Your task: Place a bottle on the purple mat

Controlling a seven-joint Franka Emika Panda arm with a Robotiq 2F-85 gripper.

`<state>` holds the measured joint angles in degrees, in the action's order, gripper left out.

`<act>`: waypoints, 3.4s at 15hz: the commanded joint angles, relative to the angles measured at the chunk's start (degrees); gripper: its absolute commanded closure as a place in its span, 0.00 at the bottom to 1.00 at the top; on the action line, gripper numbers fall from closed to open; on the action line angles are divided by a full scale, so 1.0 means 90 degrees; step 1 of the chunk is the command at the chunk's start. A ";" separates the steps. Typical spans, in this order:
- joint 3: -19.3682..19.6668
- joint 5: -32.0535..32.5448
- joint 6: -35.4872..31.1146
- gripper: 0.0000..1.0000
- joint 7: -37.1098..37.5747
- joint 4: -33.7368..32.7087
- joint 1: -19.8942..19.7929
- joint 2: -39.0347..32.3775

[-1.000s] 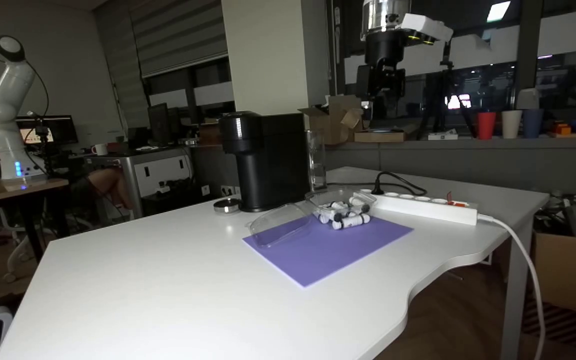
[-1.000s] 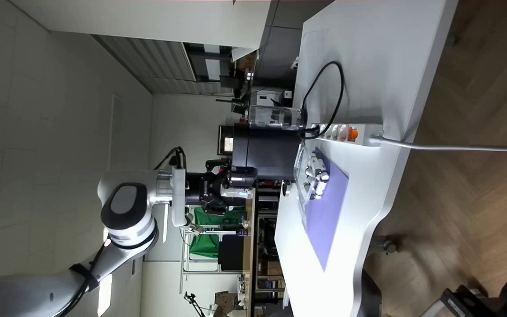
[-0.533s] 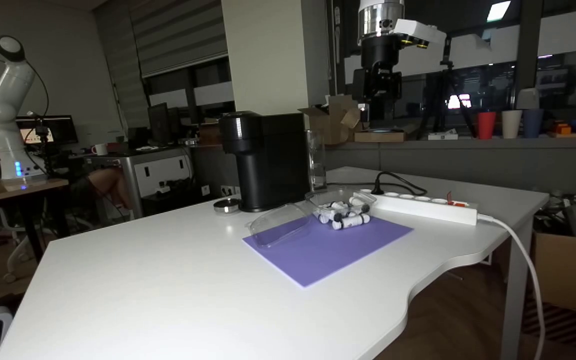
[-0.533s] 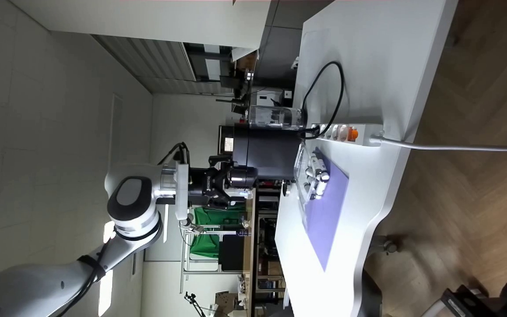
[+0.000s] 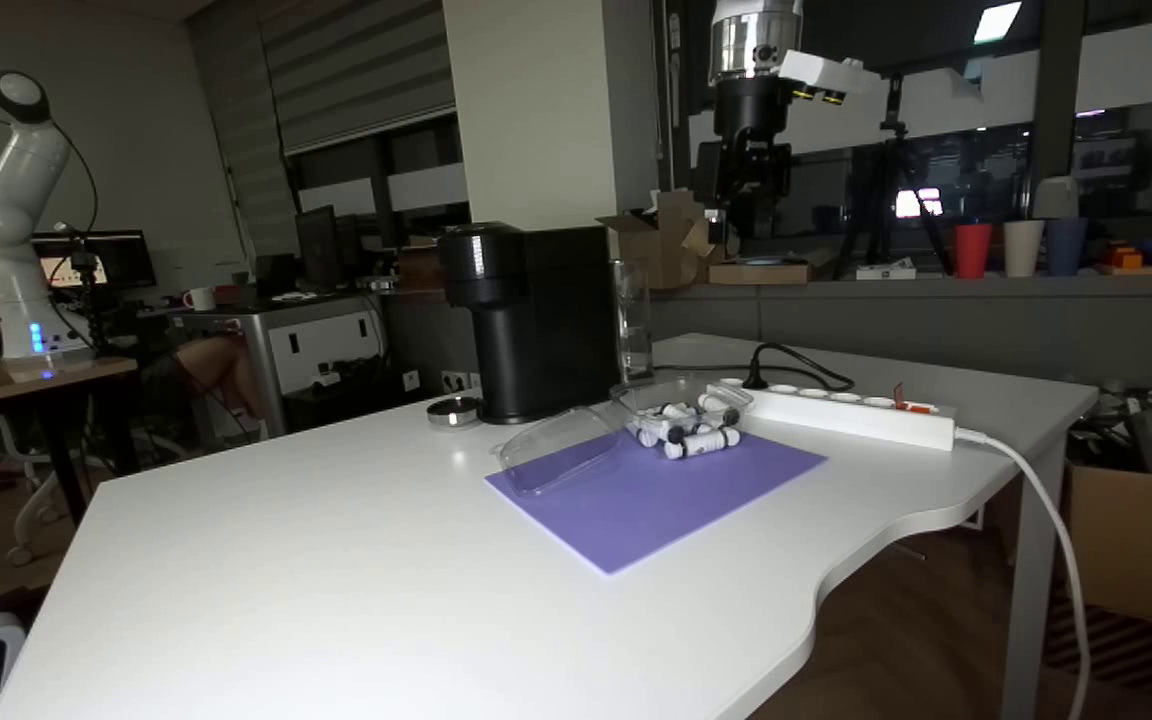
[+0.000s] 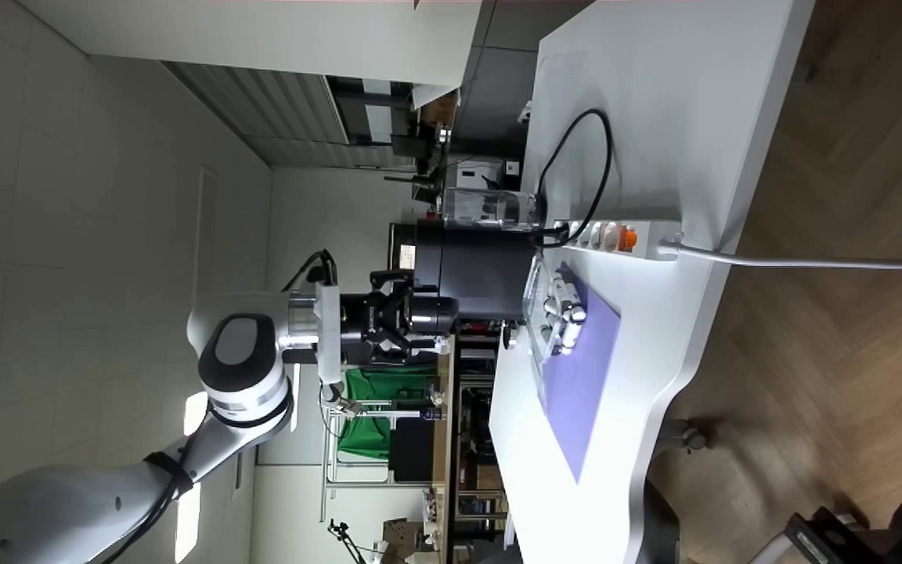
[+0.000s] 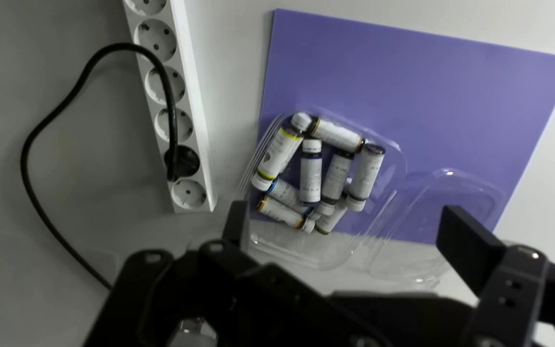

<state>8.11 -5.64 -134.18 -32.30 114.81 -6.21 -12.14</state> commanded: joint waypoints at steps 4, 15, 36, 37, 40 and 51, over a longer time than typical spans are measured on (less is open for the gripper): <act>-0.0501 -0.0118 -0.0901 0.00 -0.0009 -0.1009 -0.0342 -0.1061; -0.1090 0.0211 -0.1044 0.00 0.0102 -0.2645 -0.0571 -0.3144; -0.1206 0.0472 -0.0783 0.00 0.0264 -0.3115 -0.0684 -0.4187; -0.1209 0.0513 -0.0878 0.00 0.0254 -0.3102 -0.0690 -0.4211; -0.1225 0.0663 -0.1170 0.00 0.0231 -0.3067 -0.0703 -0.4265; -0.1368 0.0706 -0.1293 0.82 0.0147 -0.3099 -0.0808 -0.4361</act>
<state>-3.15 0.11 -146.56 -31.56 87.14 -12.49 -51.16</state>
